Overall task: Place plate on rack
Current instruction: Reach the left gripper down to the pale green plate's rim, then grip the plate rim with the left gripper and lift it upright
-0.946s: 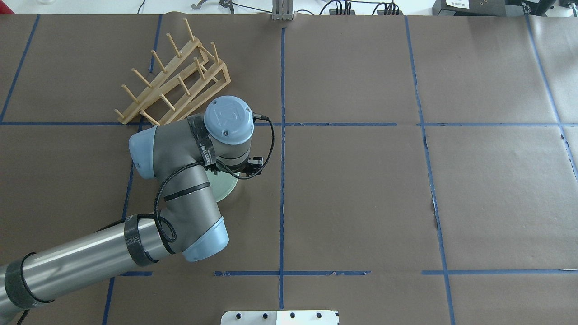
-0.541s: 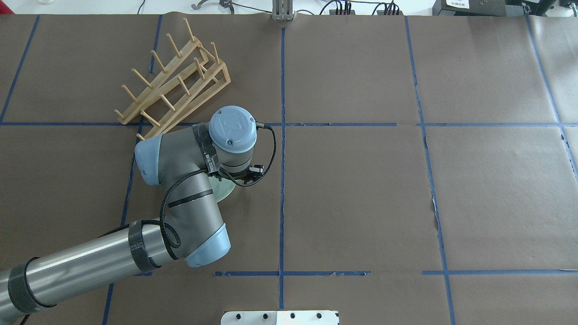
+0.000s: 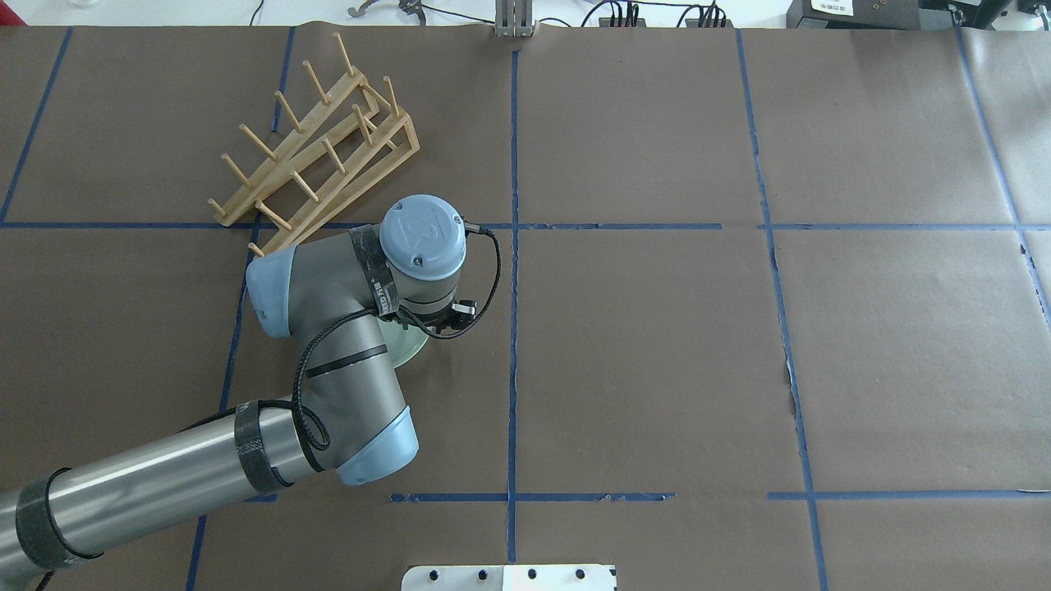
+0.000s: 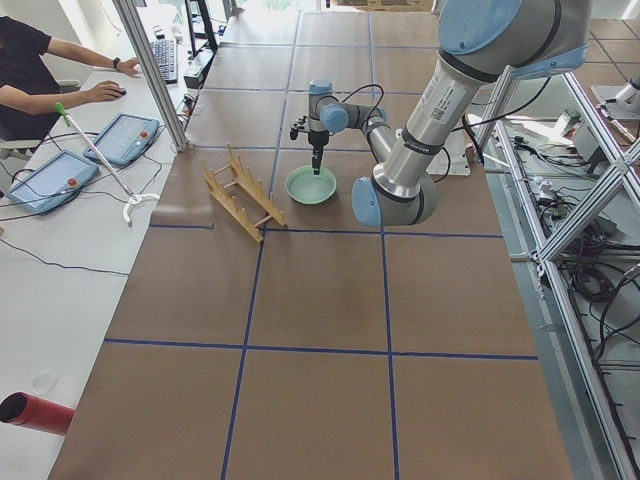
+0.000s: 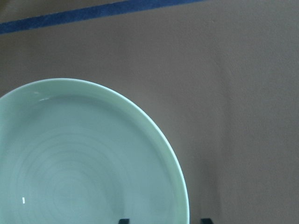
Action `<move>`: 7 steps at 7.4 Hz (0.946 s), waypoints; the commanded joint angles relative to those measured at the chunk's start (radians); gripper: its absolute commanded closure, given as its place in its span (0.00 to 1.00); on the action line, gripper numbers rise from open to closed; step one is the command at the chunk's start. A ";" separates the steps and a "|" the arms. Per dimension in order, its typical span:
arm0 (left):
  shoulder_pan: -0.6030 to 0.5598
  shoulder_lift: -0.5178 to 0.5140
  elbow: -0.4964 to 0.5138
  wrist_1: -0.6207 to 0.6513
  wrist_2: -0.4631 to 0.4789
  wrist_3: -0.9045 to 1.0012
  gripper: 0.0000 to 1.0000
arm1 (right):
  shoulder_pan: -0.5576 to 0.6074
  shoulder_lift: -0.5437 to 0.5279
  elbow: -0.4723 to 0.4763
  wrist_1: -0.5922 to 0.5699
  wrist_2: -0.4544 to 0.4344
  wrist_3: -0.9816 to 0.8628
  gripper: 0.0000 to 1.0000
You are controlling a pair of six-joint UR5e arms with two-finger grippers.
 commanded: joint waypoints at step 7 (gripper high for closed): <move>-0.202 -0.004 -0.205 -0.143 -0.062 -0.217 1.00 | 0.000 0.000 0.000 0.000 0.000 0.000 0.00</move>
